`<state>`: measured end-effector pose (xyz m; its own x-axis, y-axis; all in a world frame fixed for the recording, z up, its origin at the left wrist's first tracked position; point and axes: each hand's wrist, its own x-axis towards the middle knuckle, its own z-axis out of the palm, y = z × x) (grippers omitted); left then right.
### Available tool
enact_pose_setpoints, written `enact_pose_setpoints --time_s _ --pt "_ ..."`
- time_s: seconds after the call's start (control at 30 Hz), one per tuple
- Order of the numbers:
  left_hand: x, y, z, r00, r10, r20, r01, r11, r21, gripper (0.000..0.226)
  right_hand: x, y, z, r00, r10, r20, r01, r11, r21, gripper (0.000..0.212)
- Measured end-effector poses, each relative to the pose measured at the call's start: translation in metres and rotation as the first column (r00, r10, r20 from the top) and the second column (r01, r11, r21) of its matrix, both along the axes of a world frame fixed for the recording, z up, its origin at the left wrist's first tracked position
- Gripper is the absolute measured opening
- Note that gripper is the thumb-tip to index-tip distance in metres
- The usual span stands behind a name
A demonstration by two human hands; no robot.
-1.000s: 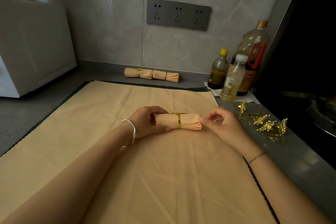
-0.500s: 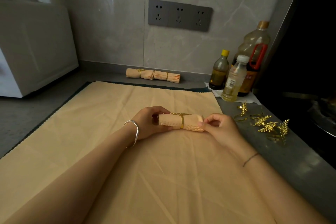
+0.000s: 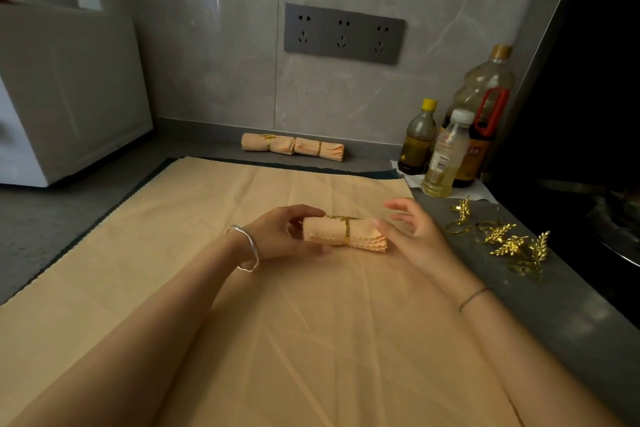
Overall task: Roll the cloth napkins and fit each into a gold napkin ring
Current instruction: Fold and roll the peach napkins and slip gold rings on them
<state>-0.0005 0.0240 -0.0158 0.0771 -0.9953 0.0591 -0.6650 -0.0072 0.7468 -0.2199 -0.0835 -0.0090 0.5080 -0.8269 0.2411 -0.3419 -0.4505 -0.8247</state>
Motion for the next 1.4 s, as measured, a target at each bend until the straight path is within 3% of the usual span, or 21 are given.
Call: enact_pose_setpoints --time_s 0.13,0.43,0.57,0.7,0.93,1.07,1.23,1.4 --pt "-0.010 -0.006 -0.004 0.991 0.090 0.102 -0.083 0.994 -0.072 0.045 0.009 0.000 -0.005 0.984 0.153 -0.093 -0.155 0.988 -0.020 0.032" --pt "-0.012 -0.007 -0.002 0.975 0.125 0.185 -0.100 0.986 -0.137 0.033 0.001 -0.012 -0.002 0.952 0.247 -0.181 -0.253 0.967 -0.010 0.029" --pt "0.003 -0.015 0.012 0.985 0.117 0.130 -0.102 0.988 -0.116 0.032 0.009 -0.021 0.013 0.938 0.289 -0.190 -0.290 0.957 0.025 0.034" --pt "0.024 -0.033 0.023 0.984 0.137 0.110 -0.117 0.979 -0.168 0.033 0.036 -0.043 0.027 0.930 0.257 -0.262 -0.291 0.952 -0.099 0.027" --pt "0.064 -0.093 0.030 0.920 0.351 -0.172 -0.376 0.917 -0.137 0.063 0.104 -0.110 0.038 0.985 0.127 -0.115 -0.146 0.974 -0.175 0.027" --pt "0.079 -0.131 0.018 0.907 0.385 -0.170 -0.409 0.901 -0.142 0.058 0.142 -0.157 0.028 0.994 0.087 -0.061 -0.095 0.984 -0.153 0.028" --pt "0.099 -0.173 0.010 0.843 0.444 -0.303 -0.477 0.878 -0.038 0.059 0.176 -0.189 0.003 1.000 -0.003 0.030 0.006 0.994 -0.110 0.024" --pt "0.109 -0.194 -0.002 0.866 0.475 -0.154 -0.478 0.878 0.022 0.051 0.190 -0.205 -0.021 0.995 -0.095 0.028 0.098 0.988 -0.120 0.026"
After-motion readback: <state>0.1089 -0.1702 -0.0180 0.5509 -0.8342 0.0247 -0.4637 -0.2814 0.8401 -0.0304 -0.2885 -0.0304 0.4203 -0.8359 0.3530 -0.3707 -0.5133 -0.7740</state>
